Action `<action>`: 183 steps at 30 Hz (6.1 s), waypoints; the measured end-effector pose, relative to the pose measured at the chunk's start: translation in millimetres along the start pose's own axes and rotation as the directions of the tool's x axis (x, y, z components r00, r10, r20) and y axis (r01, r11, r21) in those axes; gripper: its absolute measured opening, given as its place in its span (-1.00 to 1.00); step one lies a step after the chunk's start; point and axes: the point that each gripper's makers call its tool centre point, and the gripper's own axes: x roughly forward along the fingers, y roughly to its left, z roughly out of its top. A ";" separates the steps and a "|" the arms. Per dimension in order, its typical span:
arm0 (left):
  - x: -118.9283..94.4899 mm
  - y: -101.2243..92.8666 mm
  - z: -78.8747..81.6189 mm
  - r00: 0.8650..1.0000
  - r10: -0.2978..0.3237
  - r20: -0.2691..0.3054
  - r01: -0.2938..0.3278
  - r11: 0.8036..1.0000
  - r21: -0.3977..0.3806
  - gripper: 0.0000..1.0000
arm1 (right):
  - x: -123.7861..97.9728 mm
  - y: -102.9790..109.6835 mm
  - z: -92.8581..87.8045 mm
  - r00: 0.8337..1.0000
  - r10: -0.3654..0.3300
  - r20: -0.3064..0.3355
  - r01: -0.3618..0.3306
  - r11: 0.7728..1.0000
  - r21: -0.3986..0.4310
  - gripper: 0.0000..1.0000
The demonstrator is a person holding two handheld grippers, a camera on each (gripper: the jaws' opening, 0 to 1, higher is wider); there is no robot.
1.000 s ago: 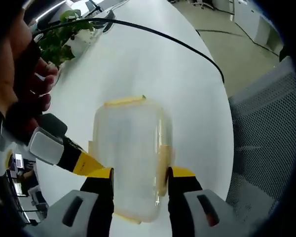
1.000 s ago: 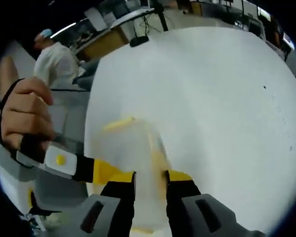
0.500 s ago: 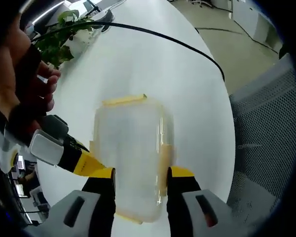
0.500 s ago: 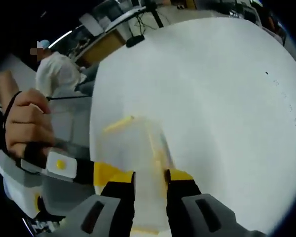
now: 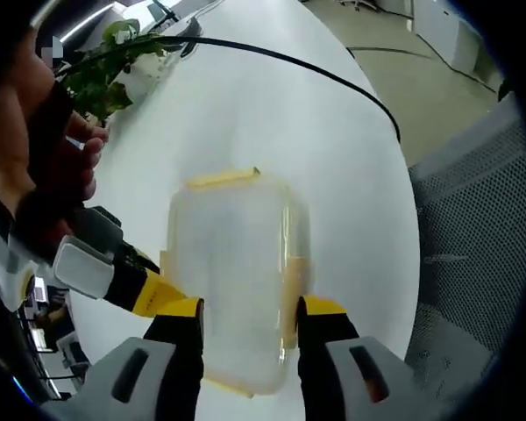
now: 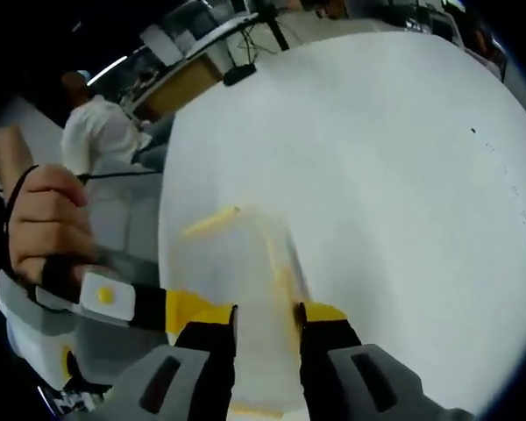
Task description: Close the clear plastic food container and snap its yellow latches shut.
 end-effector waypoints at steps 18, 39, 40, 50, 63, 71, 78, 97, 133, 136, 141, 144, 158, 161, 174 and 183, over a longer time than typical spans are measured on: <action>-9.9 2.6 1.6 0.995 -0.057 0.080 0.061 0.997 -0.043 -0.25 | -4.9 1.0 3.6 0.994 -0.069 0.087 0.070 0.997 -0.012 -0.34; -27.0 -4.7 -12.3 0.976 -0.177 0.129 0.192 0.974 -0.118 0.77 | -24.5 15.5 -7.5 0.977 -0.132 0.167 0.136 0.991 -0.017 0.48; -26.7 -3.2 -11.1 0.972 -0.181 0.147 0.200 0.972 -0.126 0.89 | -24.0 16.8 -10.5 0.978 -0.136 0.157 0.143 0.989 -0.032 0.62; -21.0 13.5 -22.8 0.960 -0.246 0.136 0.259 0.962 -0.090 0.99 | -21.0 30.4 -28.9 0.982 -0.161 0.099 0.175 0.972 -0.158 0.93; -11.1 17.5 -39.5 0.949 -0.282 0.142 0.288 0.958 -0.019 0.98 | -16.1 33.0 -45.7 0.978 -0.183 0.096 0.198 0.965 -0.175 0.77; -1.2 17.0 -48.9 0.950 -0.291 0.112 0.293 0.956 -0.002 0.97 | -11.1 31.6 -50.8 0.977 -0.200 0.075 0.211 0.957 -0.201 0.70; 4.7 16.9 -49.8 0.951 -0.293 0.100 0.294 0.956 0.008 0.96 | -6.7 28.7 -50.2 0.976 -0.207 0.075 0.218 0.954 -0.207 0.64; 25.9 14.2 -55.7 0.953 -0.297 0.061 0.296 0.955 0.029 0.83 | 5.4 12.8 -59.4 0.960 -0.277 0.036 0.276 0.920 -0.278 0.58; 22.8 15.0 -83.7 0.956 -0.293 0.021 0.294 0.956 -0.014 0.69 | 19.7 19.8 -37.0 0.966 -0.259 0.027 0.255 0.921 -0.296 0.58; 21.2 14.2 -91.1 0.956 -0.293 0.018 0.294 0.956 -0.019 0.69 | 22.7 22.3 -30.7 0.966 -0.257 0.031 0.254 0.920 -0.299 0.58; 18.2 11.9 -102.1 0.956 -0.293 0.016 0.293 0.956 -0.028 0.70 | 27.9 25.9 -21.1 0.967 -0.254 0.033 0.251 0.918 -0.306 0.58; 16.7 11.4 -109.2 0.956 -0.293 0.014 0.293 0.956 -0.033 0.70 | 31.8 27.6 -14.0 0.967 -0.252 0.034 0.250 0.918 -0.309 0.58; 10.3 7.5 -134.2 0.955 -0.295 0.014 0.296 0.954 -0.047 0.71 | 43.4 35.9 6.4 0.967 -0.253 0.032 0.250 0.915 -0.315 0.58; 9.8 7.3 -137.8 0.955 -0.297 0.016 0.297 0.954 -0.048 0.71 | 45.6 36.5 9.4 0.966 -0.256 0.028 0.252 0.916 -0.312 0.58; 11.8 6.7 -141.2 0.955 -0.297 0.006 0.297 0.954 -0.050 0.75 | 46.9 36.8 12.0 0.966 -0.255 0.031 0.252 0.918 -0.307 0.59; 15.6 6.6 -147.7 0.964 -0.266 -0.021 0.266 0.964 0.017 0.80 | 46.8 37.0 12.1 0.968 -0.250 0.035 0.249 0.918 -0.309 0.59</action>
